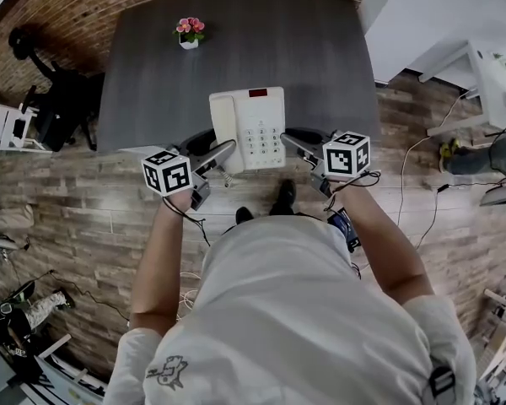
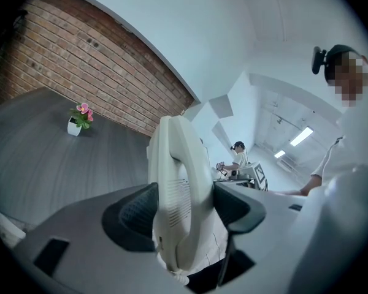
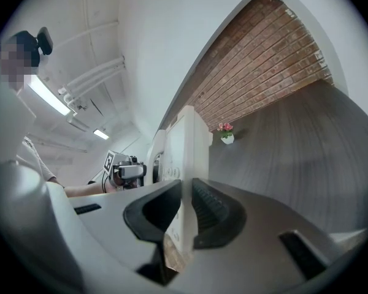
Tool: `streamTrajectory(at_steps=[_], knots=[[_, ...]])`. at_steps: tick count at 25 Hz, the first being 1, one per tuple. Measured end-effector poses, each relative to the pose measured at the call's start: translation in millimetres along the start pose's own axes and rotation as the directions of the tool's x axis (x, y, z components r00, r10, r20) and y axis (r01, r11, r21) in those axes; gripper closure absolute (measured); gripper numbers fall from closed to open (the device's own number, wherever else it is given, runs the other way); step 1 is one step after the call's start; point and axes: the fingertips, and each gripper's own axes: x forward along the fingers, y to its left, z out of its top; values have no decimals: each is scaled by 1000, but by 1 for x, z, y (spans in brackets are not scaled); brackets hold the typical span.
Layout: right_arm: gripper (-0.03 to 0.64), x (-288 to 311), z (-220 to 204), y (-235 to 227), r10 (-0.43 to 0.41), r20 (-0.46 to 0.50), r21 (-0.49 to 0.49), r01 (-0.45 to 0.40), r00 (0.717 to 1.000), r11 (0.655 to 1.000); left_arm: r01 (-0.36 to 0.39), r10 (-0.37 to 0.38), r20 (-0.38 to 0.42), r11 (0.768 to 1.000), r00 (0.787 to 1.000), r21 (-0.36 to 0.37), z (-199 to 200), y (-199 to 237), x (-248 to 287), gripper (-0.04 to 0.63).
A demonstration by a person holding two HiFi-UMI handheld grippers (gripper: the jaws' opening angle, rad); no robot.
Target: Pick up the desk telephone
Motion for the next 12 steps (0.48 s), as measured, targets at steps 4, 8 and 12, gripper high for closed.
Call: streamTrajectory(at_steps=[4,8,12], knots=[[557,-1,1,3,-7,4,3,7,1000,1000,8,-8,-12,1000,1000,-9,1,-1,-1,291],[557,-3,0,7,-16,13,7,16,1000,1000,15,-15,-21,1000,1000,-10,1,-3,-3,291],[557,-3,-13,22,-27,23,20,27,999,999,22,-22,-32,1000,999,-2,-6,-8,-17,291]])
